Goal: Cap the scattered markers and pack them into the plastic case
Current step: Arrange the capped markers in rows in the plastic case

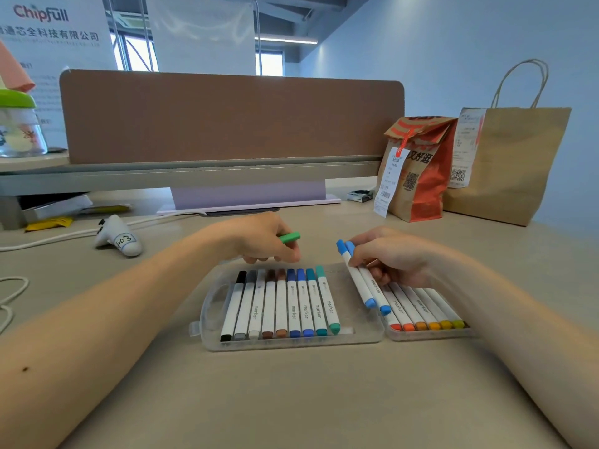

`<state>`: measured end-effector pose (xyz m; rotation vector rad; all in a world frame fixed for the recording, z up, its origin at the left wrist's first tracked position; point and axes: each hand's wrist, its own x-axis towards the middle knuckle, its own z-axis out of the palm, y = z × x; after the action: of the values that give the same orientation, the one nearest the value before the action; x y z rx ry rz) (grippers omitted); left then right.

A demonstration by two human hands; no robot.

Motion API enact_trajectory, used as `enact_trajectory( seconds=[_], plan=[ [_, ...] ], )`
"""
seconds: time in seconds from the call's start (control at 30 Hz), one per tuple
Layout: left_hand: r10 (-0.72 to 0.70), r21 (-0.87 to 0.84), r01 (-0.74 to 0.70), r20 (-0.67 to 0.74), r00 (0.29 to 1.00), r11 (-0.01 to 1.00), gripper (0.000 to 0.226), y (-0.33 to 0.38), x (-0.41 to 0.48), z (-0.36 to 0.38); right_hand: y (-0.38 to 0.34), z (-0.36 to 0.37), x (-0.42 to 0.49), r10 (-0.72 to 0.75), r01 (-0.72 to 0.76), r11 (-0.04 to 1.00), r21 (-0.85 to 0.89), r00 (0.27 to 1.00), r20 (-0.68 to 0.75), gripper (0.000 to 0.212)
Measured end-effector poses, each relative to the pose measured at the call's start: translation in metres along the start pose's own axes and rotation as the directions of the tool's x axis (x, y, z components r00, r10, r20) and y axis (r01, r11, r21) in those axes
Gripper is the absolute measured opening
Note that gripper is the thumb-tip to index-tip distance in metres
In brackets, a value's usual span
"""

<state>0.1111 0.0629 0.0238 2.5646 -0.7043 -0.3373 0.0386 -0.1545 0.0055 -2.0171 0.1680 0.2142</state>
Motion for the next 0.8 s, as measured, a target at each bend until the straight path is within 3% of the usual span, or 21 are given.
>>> enact_trajectory(
  seconds=[0.3, 0.5, 0.8],
  plan=[
    [-0.069, 0.073, 0.060, 0.126, 0.990, 0.996, 0.019, 0.010, 0.005, 0.004, 0.001, 0.004, -0.002, -0.016, 0.017, 0.999, -0.031, 1.000, 0.019, 0.016],
    [-0.102, -0.172, 0.135, 0.186, 0.977, 0.976, 0.014, 0.001, 0.011, 0.007, 0.002, 0.007, 0.001, -0.017, 0.017, 0.999, -0.050, 1.000, -0.005, 0.023],
    [-0.106, -0.231, 0.158, 0.224, 0.969, 0.960, 0.031, -0.005, 0.013, 0.004, 0.003, 0.008, 0.002, -0.009, 0.008, 0.999, -0.051, 1.000, -0.018, 0.045]
  ],
)
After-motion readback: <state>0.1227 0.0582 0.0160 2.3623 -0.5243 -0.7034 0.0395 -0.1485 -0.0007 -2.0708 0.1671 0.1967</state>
